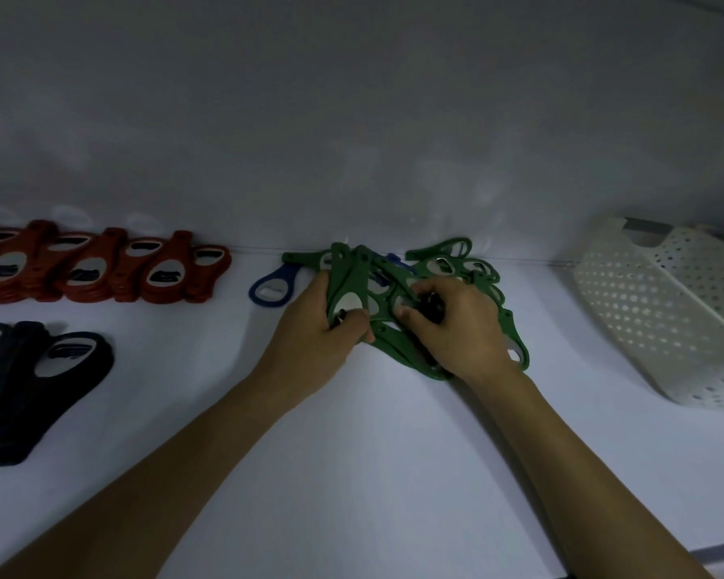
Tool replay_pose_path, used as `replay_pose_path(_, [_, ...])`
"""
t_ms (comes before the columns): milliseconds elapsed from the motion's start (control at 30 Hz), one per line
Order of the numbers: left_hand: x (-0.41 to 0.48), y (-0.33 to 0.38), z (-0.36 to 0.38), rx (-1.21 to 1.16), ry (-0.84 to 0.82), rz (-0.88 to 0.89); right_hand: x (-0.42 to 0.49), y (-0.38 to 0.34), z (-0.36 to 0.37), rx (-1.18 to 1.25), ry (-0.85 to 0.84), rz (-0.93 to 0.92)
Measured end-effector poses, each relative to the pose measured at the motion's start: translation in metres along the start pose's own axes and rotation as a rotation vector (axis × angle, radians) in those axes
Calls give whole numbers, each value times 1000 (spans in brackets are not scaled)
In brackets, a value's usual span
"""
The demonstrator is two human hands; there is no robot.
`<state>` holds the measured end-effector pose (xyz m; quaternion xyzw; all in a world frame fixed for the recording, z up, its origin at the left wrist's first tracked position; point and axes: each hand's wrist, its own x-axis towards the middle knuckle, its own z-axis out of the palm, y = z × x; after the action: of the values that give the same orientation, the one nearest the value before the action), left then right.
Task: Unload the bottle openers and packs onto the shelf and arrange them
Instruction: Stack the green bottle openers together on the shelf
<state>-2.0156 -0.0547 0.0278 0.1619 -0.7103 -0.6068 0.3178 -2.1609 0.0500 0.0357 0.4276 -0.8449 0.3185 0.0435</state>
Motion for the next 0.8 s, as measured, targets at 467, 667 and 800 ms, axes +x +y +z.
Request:
replay_pose_path(467, [2,2,1,-67,7,-58,0,-4,-9,20,205,-51])
replay_pose_path(667, [3,1,0,-111,20,-28,-1,-21,-16,1031,-51,314])
replay_pose_path(800, [2,3,-1,-61,-1,4,-5,-25,-13,1058,-260,180])
